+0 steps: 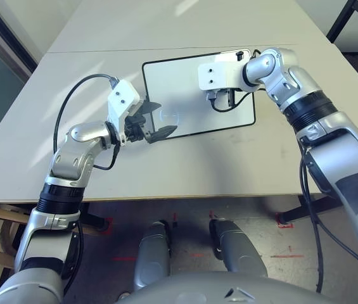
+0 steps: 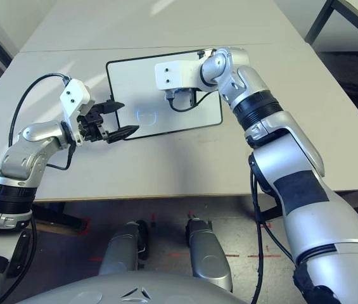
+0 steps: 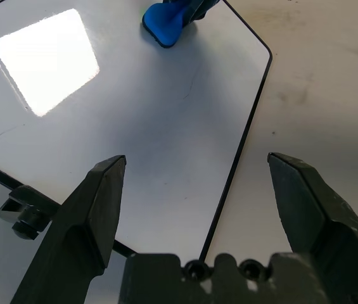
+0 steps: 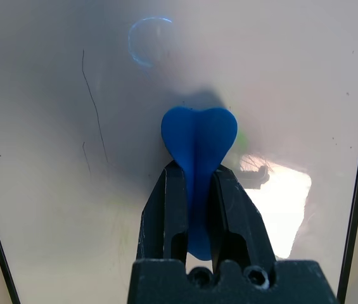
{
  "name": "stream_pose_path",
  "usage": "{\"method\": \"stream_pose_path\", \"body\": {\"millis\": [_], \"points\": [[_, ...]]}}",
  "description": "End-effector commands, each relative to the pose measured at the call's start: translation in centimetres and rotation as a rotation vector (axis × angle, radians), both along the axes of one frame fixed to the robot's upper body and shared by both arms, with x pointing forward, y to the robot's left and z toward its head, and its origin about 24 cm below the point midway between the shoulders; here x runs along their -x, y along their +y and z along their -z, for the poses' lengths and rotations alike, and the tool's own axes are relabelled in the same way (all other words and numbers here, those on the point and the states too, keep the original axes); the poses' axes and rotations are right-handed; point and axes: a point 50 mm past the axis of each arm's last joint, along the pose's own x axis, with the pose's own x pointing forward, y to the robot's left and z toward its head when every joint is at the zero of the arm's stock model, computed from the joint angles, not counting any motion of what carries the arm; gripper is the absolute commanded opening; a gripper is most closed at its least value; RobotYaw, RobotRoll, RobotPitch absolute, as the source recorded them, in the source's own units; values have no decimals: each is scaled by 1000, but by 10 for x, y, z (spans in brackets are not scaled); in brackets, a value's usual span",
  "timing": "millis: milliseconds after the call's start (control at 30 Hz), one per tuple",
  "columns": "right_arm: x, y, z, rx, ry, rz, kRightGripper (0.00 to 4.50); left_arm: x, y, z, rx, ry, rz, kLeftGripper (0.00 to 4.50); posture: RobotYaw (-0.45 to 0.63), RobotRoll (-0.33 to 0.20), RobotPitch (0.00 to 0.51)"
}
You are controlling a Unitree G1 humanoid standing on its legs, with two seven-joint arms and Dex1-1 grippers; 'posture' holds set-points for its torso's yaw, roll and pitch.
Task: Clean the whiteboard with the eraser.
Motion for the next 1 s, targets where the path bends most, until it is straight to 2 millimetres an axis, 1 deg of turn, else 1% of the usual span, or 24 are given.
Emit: {"method": "stream_pose_path", "body": {"millis": [33,233,367,633,867,1000], "points": [[0,9,0,-5,14,-14,249,2,-1,0,0,3,-1,4500,-84,0,146],[-1,14,-1,-5,12,-23,248,3,-1,0,0,2,-3,4500,-82,0,146],[-3,12,0,9,11,-11,248,2,-1,0,0,1,-3,4500,-80,0,142],[-7,-15,8,84,14,54,248,1,0,0,-1,0,-6,4500,-89,0,138],[-8,-39,13,110,23,110,248,0,1,1,-2,-1,-5,4500,-93,0,136],[-8,-47,13,113,25,131,248,-1,2,1,-3,-1,-5,4500,-94,0,136]]}}
